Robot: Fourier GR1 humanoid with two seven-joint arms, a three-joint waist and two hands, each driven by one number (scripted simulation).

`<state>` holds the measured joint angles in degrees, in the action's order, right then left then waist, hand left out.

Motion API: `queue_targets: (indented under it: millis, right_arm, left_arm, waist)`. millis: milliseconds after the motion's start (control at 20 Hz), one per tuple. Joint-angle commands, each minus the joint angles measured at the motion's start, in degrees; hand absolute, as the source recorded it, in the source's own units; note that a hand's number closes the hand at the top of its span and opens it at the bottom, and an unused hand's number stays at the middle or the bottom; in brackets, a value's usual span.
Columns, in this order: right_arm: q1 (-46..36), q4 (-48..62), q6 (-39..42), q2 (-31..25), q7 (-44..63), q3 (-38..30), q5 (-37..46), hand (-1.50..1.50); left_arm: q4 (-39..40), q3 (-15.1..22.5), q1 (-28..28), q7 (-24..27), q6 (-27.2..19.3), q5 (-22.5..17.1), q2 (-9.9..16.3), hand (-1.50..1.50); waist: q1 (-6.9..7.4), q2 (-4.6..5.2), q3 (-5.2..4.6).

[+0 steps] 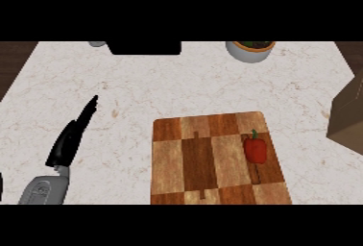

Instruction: Pick the pear from the cutting board and place it in the cardboard box

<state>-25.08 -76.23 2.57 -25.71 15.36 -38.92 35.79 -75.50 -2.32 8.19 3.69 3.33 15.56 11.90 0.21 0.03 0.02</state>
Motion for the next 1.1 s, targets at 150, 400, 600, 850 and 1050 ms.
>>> queue_targets:
  millis: [150,400,600,850,1050]
  right_arm:
    - [-0.3,4.4,-5.8,0.0,-7.3,-10.7,-11.7,-1.5]
    - [3.5,12.7,-8.4,-3.7,-21.0,-17.2,-18.0,-1.5]
    - [5.6,20.3,-7.7,-8.5,-28.7,-21.5,-22.6,-1.5]
    - [10.5,26.8,-5.7,-11.4,-36.6,-25.7,-28.2,-1.5]
    - [14.9,31.9,-3.4,-13.8,-42.0,-27.2,-31.5,-1.5]
  left_arm:
    - [-2.4,2.2,-1.3,-2.2,-1.8,2.0,-2.3,0.0]
    - [-0.1,0.3,-0.3,-0.2,-0.9,0.5,-1.7,0.0]
    - [-2.2,-0.6,-1.7,0.1,1.9,-0.2,1.3,0.0]
    - [-2.8,0.6,-1.1,-2.2,-0.2,0.9,-1.6,0.0]
    - [-1.9,0.2,-1.6,0.2,-0.4,1.1,-1.6,0.0]
  waist:
    - [-0.22,-0.07,0.06]
    - [-0.16,0.07,0.07]
    - [-0.01,0.05,0.08]
    - [-0.26,0.02,0.07]
    - [-0.34,0.0,0.04]
